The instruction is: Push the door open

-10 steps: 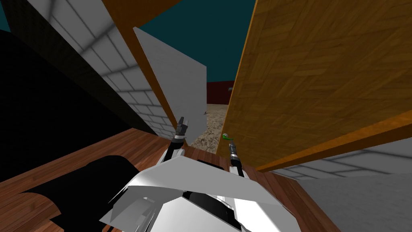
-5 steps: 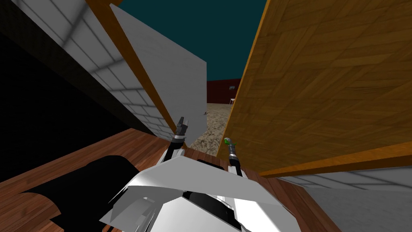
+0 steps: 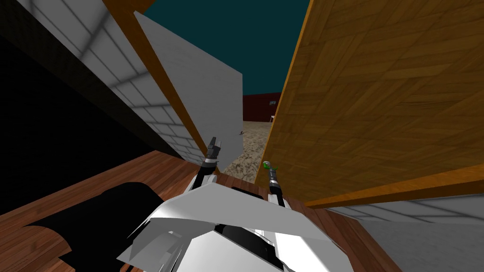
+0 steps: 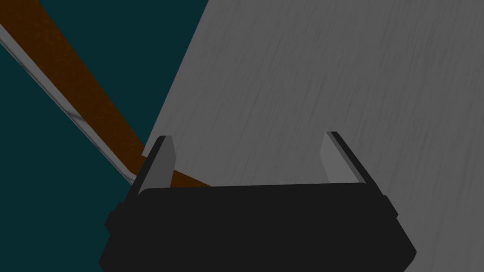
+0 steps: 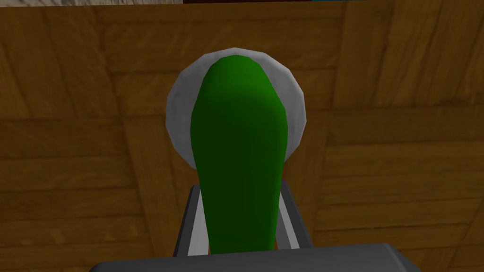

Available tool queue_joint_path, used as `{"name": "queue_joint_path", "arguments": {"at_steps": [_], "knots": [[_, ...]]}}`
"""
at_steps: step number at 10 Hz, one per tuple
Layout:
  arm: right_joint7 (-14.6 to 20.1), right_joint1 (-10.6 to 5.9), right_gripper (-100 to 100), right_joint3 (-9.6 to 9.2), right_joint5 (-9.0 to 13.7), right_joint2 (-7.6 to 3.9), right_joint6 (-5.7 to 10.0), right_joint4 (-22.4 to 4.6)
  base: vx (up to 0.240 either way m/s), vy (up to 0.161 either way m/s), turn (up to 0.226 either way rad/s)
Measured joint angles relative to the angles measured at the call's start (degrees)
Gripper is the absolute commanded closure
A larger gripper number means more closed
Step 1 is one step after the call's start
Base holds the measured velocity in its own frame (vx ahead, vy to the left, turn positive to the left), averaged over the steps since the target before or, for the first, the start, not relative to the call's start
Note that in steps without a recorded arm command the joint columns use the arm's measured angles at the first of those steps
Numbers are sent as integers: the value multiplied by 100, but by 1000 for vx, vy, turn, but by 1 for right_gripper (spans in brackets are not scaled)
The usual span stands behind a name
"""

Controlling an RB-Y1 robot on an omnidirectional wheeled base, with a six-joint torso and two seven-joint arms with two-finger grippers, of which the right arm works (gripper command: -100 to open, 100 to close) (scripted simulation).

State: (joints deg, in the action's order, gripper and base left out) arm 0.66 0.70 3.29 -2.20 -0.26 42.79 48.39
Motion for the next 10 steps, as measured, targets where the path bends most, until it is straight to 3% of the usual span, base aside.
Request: {"name": "queue_joint_path", "arguments": {"at_steps": [2,3,5,10], "knots": [[-24,5,100,31,22,-43,-2,-108,184,34,-48],[-41,20,100,59,38,-61,-76,-49,178,47,-44],[-112,-122,100,168,91,-112,69,-254,141,37,-28],[-198,40,100,343,180,-203,-107,51,169,22,-75]]}}
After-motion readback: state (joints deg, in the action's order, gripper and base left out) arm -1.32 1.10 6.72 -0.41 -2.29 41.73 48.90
